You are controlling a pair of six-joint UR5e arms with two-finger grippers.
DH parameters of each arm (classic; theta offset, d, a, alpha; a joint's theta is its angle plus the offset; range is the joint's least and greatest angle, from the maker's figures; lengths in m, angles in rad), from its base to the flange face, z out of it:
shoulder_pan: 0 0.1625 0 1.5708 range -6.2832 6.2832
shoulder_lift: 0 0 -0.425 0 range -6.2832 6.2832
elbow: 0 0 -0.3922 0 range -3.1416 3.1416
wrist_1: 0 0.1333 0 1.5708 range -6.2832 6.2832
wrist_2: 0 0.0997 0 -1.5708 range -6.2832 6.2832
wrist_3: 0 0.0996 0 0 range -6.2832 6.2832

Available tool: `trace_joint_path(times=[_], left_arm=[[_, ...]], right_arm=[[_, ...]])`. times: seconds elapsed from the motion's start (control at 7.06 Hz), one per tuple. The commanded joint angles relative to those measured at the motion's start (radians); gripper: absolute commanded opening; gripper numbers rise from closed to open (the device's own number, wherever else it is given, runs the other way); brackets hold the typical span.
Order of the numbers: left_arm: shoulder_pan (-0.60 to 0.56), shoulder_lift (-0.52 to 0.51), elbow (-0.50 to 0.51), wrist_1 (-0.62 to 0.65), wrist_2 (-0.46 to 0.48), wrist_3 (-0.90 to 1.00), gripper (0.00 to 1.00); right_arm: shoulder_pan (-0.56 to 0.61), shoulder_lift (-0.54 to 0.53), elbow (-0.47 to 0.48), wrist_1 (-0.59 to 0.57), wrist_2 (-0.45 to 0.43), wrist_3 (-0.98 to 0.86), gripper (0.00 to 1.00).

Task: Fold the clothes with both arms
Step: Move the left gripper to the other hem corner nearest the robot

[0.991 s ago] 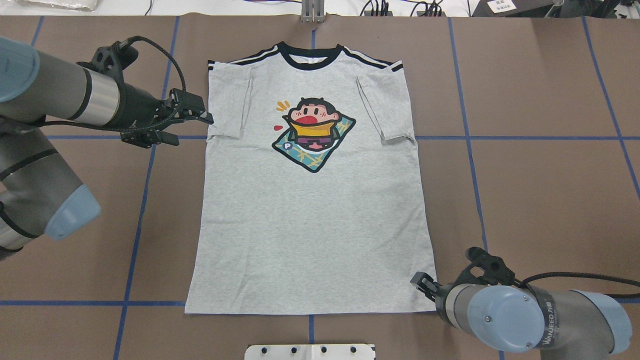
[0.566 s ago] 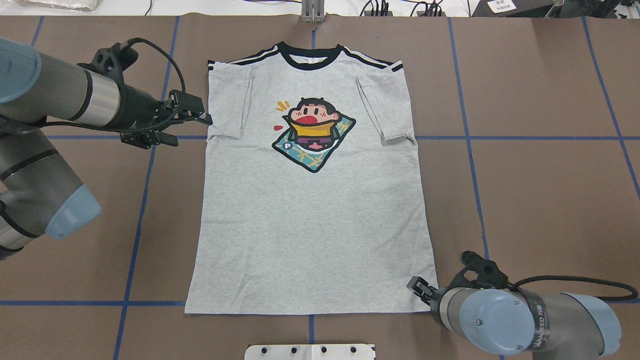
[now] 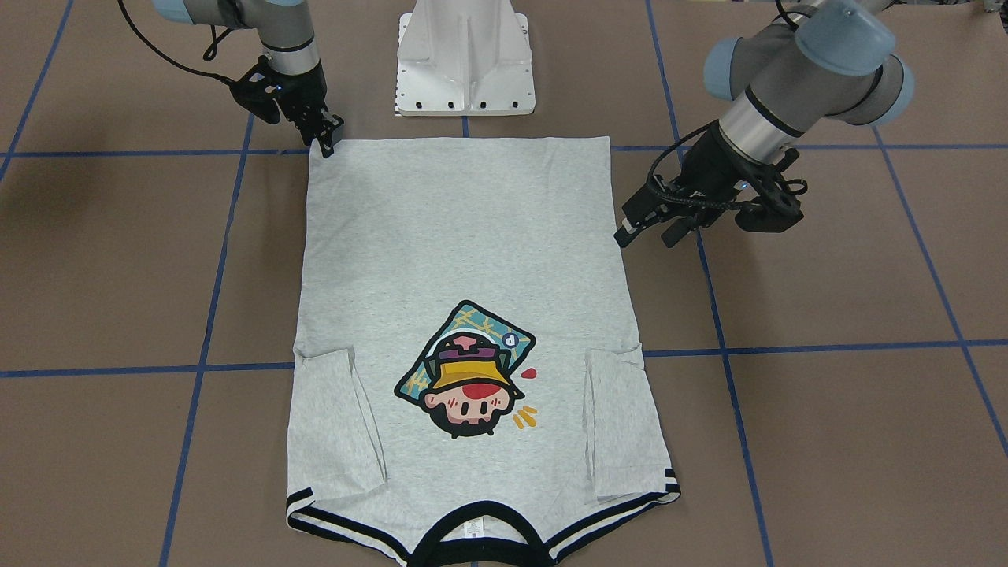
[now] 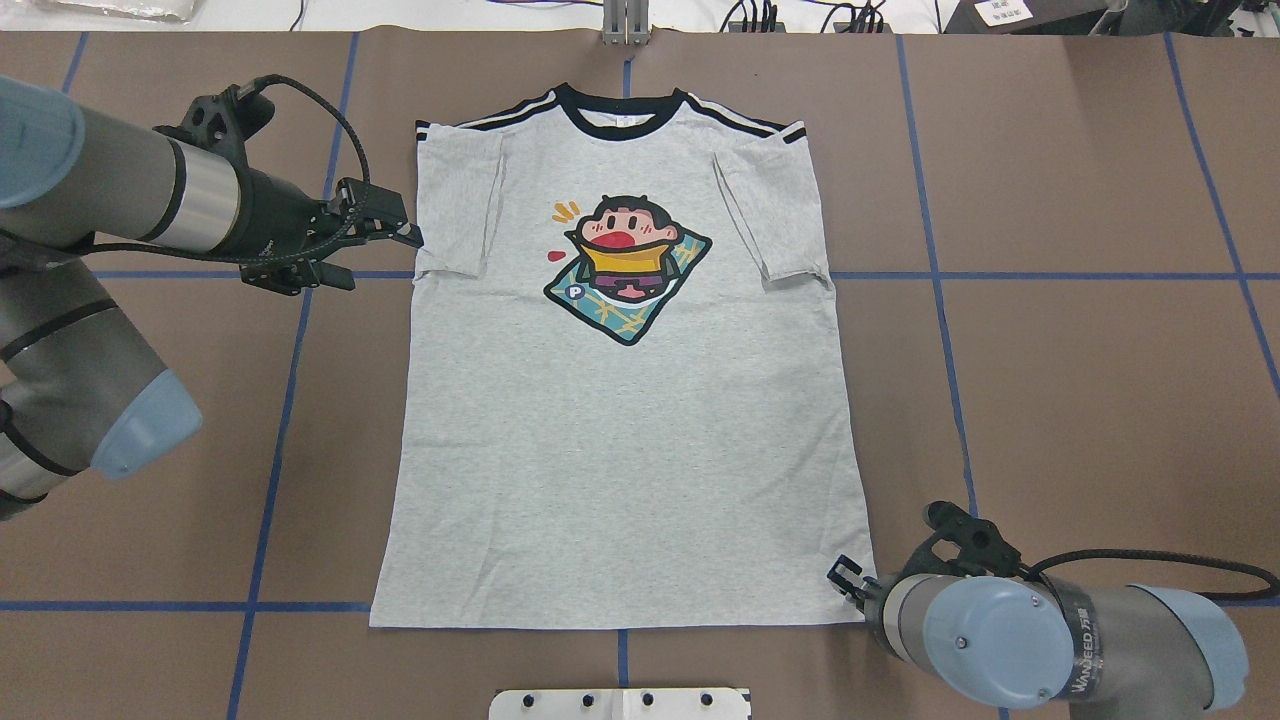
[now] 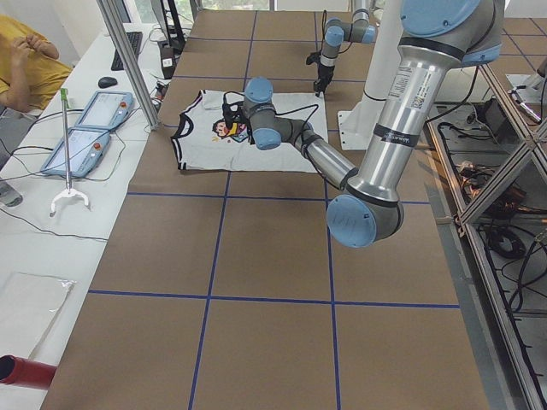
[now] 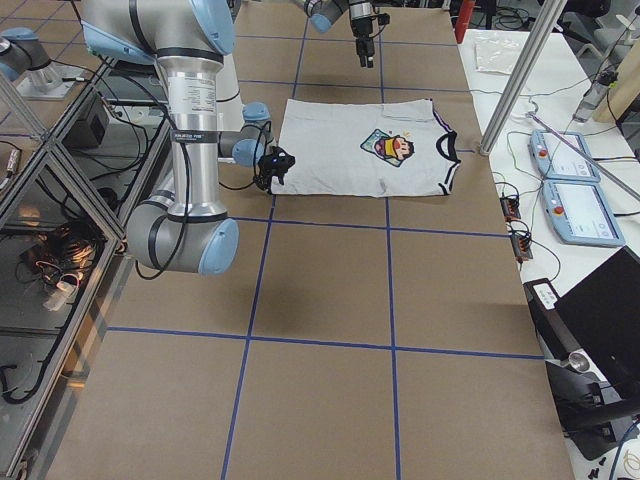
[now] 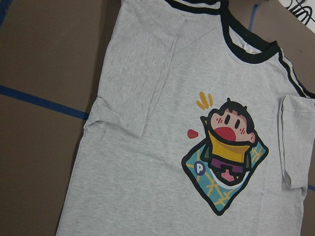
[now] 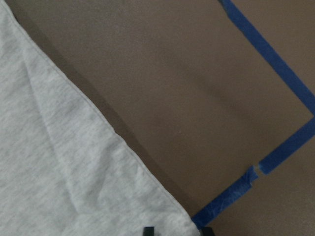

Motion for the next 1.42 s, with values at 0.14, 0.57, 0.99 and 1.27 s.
trace_joint_path(times=[0.14,0.57,0.99,1.27], left_arm=[[0.001,-0.001,-0.007,0.008,0.004,-0.007,1.00],[0.201,0.032,-0.078,0.008,0.096,-0.141,1.00],[0.291,0.211,-0.212,0.001,0.245,-0.195,0.93],[0.349,0.235,-0.211,0.007,0.250,-0.182,0.86]], right_arm=[[0.000,-0.002,0.022,-0.001,0.009,-0.001,0.00],[0.001,0.001,0.057,-0.002,0.018,-0.003,0.00],[0.001,0.001,0.070,-0.002,0.017,-0.003,0.00],[0.006,-0.005,0.071,-0.004,0.018,-0.004,0.00]])
